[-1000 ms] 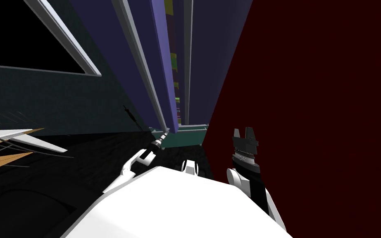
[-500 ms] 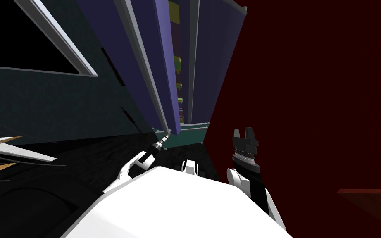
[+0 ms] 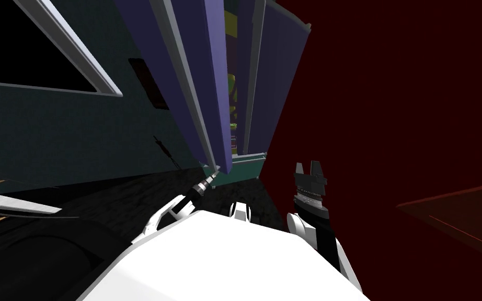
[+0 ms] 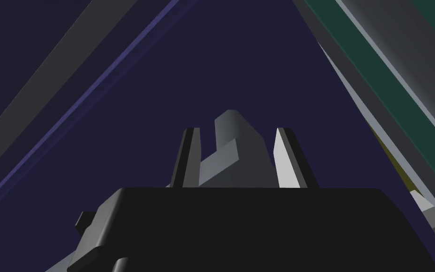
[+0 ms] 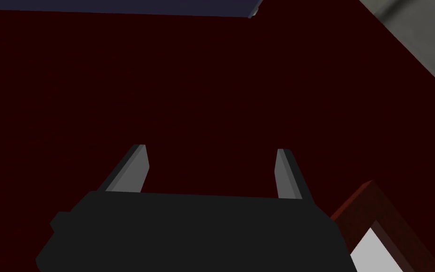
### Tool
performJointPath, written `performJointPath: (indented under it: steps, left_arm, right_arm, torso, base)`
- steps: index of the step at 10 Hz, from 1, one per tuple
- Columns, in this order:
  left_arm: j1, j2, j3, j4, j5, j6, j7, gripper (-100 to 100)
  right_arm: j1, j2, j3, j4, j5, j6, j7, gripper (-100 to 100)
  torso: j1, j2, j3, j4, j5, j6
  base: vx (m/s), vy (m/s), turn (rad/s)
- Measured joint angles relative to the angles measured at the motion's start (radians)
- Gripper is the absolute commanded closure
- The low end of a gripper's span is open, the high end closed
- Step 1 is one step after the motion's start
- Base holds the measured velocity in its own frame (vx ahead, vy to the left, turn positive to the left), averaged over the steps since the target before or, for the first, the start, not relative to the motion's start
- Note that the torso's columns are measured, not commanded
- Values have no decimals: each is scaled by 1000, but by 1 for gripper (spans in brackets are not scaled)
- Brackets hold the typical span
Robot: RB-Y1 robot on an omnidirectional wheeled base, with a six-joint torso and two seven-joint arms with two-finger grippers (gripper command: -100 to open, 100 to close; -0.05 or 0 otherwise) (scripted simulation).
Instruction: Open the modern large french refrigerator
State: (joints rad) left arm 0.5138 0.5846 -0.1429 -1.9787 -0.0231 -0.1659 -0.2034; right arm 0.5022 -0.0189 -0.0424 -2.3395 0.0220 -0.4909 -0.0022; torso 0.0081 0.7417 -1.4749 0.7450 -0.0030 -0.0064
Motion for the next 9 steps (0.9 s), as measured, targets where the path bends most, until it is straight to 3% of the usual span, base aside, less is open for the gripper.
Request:
performJointPath:
  steps: [3,9]
  left_arm:
    - [24,29,-43,-29,-1,-18,-2,100]
    - [64,94,-121,-71,-17,-74,-8,100]
  right_arm:
    - [0,0,0,0,0,0,0,0]
    - [0,0,0,0,0,0,0,0]
  torso:
    - [-12,-9,-5,-3,-1,4]
    - [2,-4,-3,-1,1,2]
  base:
    - [-102,166,-74]
    - [-89,229,-133]
